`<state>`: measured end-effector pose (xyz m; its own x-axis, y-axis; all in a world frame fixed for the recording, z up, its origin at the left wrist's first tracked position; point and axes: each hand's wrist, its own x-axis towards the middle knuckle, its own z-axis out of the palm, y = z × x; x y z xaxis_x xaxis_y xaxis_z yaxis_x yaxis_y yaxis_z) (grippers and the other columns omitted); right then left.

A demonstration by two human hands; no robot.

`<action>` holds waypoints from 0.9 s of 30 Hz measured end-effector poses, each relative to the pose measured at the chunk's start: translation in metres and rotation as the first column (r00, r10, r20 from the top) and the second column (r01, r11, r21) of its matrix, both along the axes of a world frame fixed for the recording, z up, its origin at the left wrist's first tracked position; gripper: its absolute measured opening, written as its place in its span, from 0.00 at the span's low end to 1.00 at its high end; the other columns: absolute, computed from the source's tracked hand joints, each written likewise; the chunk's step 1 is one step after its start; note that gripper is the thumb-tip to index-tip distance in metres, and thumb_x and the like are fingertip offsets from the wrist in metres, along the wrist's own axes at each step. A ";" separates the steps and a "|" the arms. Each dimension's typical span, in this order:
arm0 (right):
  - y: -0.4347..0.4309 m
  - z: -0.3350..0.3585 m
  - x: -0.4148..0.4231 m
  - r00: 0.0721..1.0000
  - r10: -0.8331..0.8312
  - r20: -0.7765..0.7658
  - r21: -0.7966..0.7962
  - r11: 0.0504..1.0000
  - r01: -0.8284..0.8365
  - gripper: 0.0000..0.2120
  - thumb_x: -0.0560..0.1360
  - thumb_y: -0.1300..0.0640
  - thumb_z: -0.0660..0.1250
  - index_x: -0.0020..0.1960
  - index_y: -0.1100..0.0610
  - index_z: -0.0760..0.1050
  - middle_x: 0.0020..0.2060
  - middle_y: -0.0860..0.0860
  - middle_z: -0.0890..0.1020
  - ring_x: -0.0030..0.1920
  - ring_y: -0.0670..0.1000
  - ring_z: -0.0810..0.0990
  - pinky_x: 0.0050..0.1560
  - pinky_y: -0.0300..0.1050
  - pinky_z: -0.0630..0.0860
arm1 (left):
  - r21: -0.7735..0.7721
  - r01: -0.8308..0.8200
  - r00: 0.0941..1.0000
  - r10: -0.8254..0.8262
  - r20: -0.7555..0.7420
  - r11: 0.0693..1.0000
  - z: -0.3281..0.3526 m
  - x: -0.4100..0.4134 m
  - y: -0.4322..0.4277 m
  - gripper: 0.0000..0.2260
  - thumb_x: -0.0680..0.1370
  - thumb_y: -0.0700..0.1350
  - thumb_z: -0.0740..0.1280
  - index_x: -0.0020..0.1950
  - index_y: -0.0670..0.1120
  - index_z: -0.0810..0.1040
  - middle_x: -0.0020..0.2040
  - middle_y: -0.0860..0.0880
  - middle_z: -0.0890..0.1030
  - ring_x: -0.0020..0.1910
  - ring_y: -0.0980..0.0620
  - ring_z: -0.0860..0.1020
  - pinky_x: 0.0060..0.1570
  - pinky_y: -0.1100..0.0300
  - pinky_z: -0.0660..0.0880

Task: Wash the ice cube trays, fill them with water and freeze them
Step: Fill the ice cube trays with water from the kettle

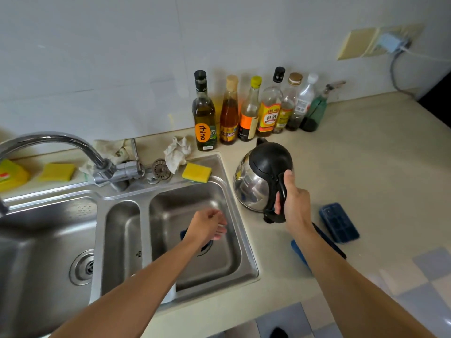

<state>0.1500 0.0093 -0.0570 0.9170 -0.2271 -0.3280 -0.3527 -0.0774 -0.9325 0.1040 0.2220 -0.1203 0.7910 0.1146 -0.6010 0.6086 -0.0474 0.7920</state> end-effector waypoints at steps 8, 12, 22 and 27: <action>-0.008 0.001 -0.059 0.999 0.047 -0.028 0.017 0.999 -0.046 0.30 0.80 0.36 0.61 0.29 0.57 0.75 0.22 0.51 0.75 0.22 0.48 0.74 0.25 0.36 0.73 | -0.058 -0.142 0.988 0.145 0.048 0.988 -0.015 -0.026 -0.011 0.09 0.84 0.52 0.61 0.57 0.50 0.78 0.53 0.50 0.82 0.50 0.52 0.82 0.52 0.52 0.80; -0.018 0.007 -0.083 0.990 0.142 -0.006 0.013 0.990 -0.142 0.30 0.78 0.35 0.64 0.25 0.53 0.75 0.22 0.53 0.76 0.23 0.49 0.74 0.27 0.39 0.74 | -0.126 -0.284 0.958 0.287 0.004 0.950 -0.009 -0.048 -0.019 0.13 0.84 0.54 0.61 0.62 0.49 0.77 0.56 0.49 0.80 0.55 0.48 0.79 0.61 0.47 0.77; -0.038 0.026 -0.119 0.943 0.332 -0.019 0.093 0.940 -0.329 0.28 0.78 0.38 0.66 0.24 0.52 0.75 0.23 0.53 0.75 0.24 0.51 0.72 0.33 0.46 0.73 | -0.167 -0.351 0.936 0.352 -0.026 0.921 -0.004 -0.099 -0.033 0.14 0.83 0.55 0.61 0.57 0.49 0.82 0.56 0.45 0.84 0.60 0.47 0.79 0.66 0.47 0.73; -0.036 0.032 -0.126 0.904 0.426 -0.032 0.095 0.902 -0.422 0.27 0.78 0.40 0.67 0.27 0.56 0.75 0.23 0.54 0.74 0.25 0.52 0.71 0.35 0.49 0.71 | -0.212 -0.364 0.930 0.367 -0.025 0.907 -0.002 -0.117 -0.033 0.16 0.84 0.54 0.59 0.50 0.46 0.82 0.53 0.42 0.85 0.56 0.45 0.80 0.48 0.53 0.78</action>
